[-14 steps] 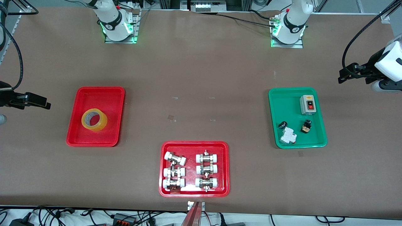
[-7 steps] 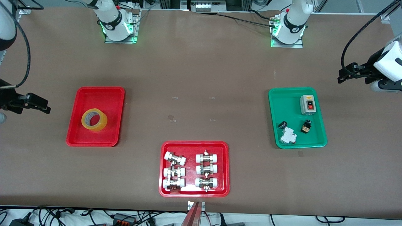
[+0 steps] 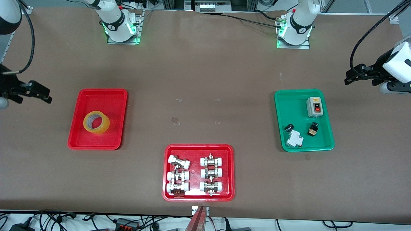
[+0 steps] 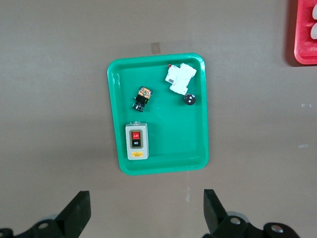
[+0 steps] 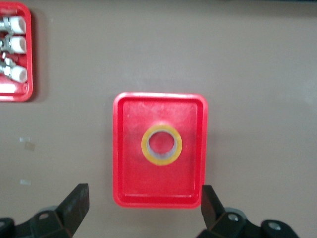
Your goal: Left arm passes tape to right arm into tray
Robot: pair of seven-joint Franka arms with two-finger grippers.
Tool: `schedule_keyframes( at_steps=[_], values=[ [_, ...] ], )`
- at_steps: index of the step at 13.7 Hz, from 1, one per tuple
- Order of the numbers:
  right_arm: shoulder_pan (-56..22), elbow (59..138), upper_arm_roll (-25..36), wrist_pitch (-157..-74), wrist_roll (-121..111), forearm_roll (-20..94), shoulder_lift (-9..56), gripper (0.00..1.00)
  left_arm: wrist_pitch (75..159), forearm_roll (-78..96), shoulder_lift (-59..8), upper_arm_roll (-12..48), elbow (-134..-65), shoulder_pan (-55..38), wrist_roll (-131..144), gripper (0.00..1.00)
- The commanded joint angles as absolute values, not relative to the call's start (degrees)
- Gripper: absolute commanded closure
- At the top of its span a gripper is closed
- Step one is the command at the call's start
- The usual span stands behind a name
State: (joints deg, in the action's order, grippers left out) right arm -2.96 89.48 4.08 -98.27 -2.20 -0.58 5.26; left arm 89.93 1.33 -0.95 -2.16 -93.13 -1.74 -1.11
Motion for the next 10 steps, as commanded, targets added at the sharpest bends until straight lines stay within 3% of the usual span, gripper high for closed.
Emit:
schedule_keyframes(
  at_steps=[1, 5, 10],
  values=[
    [-3.69, 98.26, 4.66, -100.63, -1.84, -1.58, -1.31, 0.0, 89.91, 2.55, -0.7, -2.64, -92.9, -1.76, -2.55, 0.0],
    [-3.69, 99.66, 4.57, -103.44, -2.2, -1.5, -1.32, 0.0, 90.0, 2.55, -0.79, -2.55, -92.81, -1.93, -2.55, 0.0],
    [-3.69, 99.32, 4.66, -98.27, -2.11, -0.62, -1.49, 0.0, 90.0, 2.55, -0.88, -2.55, -92.64, -2.28, -2.46, 0.0]
  ],
)
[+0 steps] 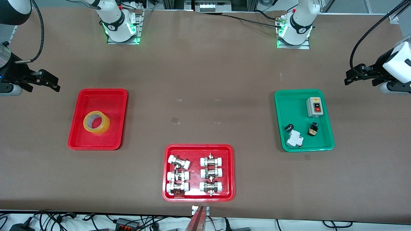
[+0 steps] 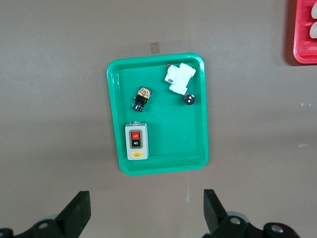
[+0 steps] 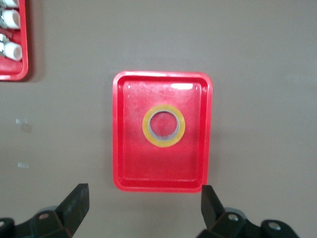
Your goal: Left arm passes tape to right arm into tray
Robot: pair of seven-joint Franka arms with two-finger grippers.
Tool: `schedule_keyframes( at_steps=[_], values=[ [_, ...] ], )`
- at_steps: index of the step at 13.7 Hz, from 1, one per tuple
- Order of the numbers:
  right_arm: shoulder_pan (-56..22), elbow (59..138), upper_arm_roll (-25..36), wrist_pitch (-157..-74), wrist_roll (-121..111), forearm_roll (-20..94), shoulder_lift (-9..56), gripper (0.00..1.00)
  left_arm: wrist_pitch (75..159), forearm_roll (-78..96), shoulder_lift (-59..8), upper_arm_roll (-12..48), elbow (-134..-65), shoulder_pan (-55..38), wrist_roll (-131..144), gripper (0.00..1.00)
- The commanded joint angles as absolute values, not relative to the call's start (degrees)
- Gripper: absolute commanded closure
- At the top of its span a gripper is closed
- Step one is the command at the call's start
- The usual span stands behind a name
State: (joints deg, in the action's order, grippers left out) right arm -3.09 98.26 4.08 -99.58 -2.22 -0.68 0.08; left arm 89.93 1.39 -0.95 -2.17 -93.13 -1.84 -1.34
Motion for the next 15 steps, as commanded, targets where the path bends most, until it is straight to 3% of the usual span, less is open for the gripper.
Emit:
schedule_keyframes(
  at_steps=[1, 15],
  values=[
    [-3.6, 99.32, 4.75, -98.09, -2.11, -0.62, -1.84, 0.0, 90.0, 2.55, -0.88, -2.55, -92.64, -2.29, -2.46, 0.0],
    [-3.6, 99.49, 4.75, -96.94, -2.2, -0.61, -3.08, 0.0, 90.0, 2.9, -0.79, -2.46, -92.64, -2.37, -2.02, 0.0]
  ],
)
